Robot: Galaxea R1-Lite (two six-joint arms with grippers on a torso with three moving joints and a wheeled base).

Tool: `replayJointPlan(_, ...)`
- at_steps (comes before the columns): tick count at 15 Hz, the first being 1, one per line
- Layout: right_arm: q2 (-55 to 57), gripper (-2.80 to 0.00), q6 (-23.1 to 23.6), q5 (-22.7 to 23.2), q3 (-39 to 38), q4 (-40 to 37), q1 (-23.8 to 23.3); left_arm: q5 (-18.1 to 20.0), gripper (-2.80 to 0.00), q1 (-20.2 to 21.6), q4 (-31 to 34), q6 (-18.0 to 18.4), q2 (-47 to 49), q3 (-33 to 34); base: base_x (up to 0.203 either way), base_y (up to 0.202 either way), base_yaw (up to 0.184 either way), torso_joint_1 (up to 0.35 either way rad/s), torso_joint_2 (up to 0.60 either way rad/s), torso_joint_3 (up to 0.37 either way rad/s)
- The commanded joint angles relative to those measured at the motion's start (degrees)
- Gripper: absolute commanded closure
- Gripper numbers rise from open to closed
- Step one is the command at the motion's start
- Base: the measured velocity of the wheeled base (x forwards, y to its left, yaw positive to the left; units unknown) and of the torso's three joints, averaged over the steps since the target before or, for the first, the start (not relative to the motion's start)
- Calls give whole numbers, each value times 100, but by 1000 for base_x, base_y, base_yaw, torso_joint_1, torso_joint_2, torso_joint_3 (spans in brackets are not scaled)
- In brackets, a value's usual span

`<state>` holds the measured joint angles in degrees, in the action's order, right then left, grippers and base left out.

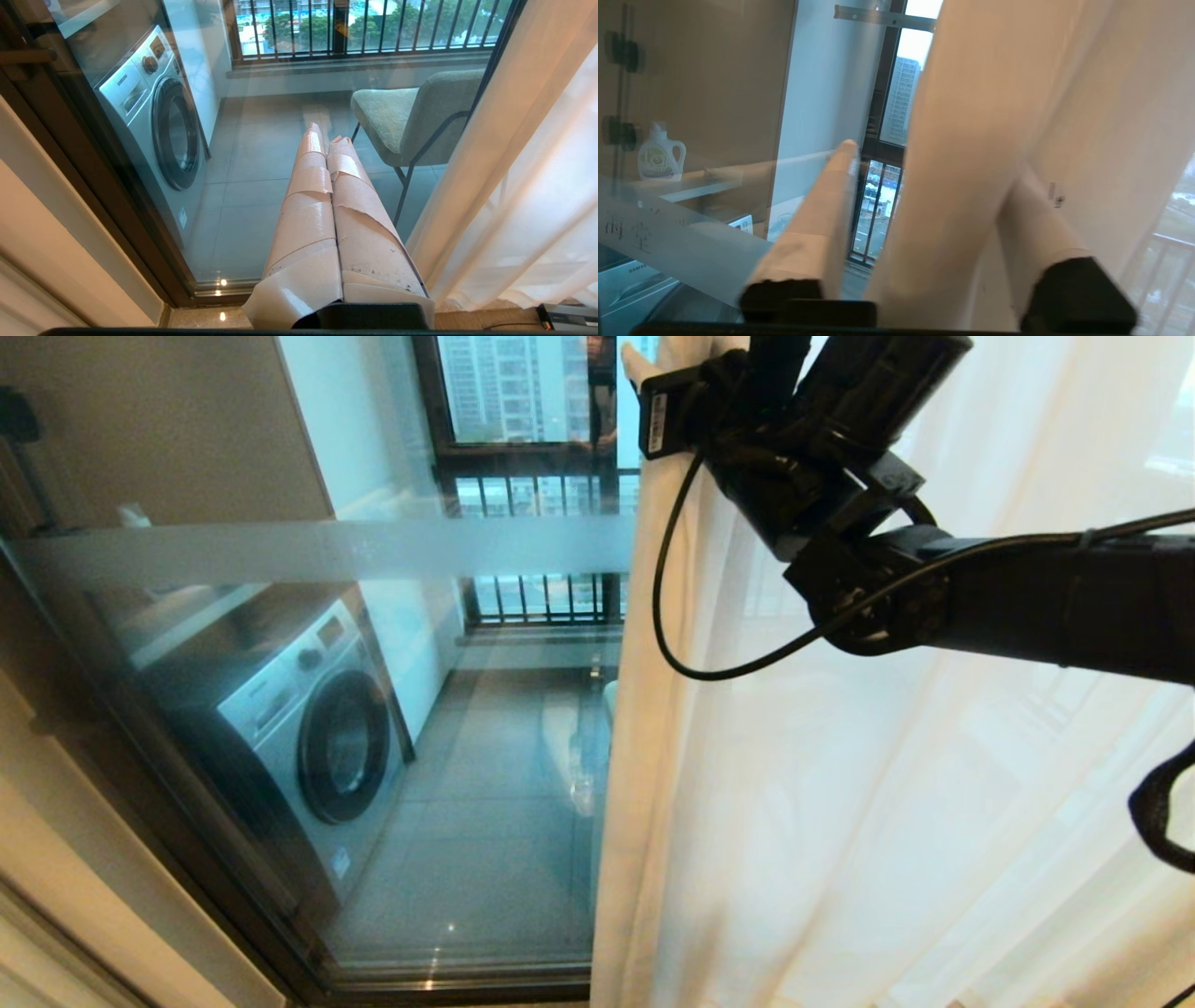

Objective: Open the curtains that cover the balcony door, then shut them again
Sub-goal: Close the inner curtains on both sides

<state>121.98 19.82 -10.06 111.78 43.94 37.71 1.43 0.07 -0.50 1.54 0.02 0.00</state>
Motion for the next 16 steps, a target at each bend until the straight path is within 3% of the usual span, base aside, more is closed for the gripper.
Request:
replayJointPlan(1,-218,-280,22,-6,-42,-54,-10,7,0,1,-3,4,-2,0,0,0,0,0,0,0)
replayJointPlan(5,-733,-280,39,-13,-683,-179,-59,7,0,1,-3,4,-2,0,0,0,0,0,0,0)
replayJointPlan(16,-3547,-280,52,-7,-4632,-182,-262,7,0,1,-3,4,-2,0,0,0,0,0,0,0)
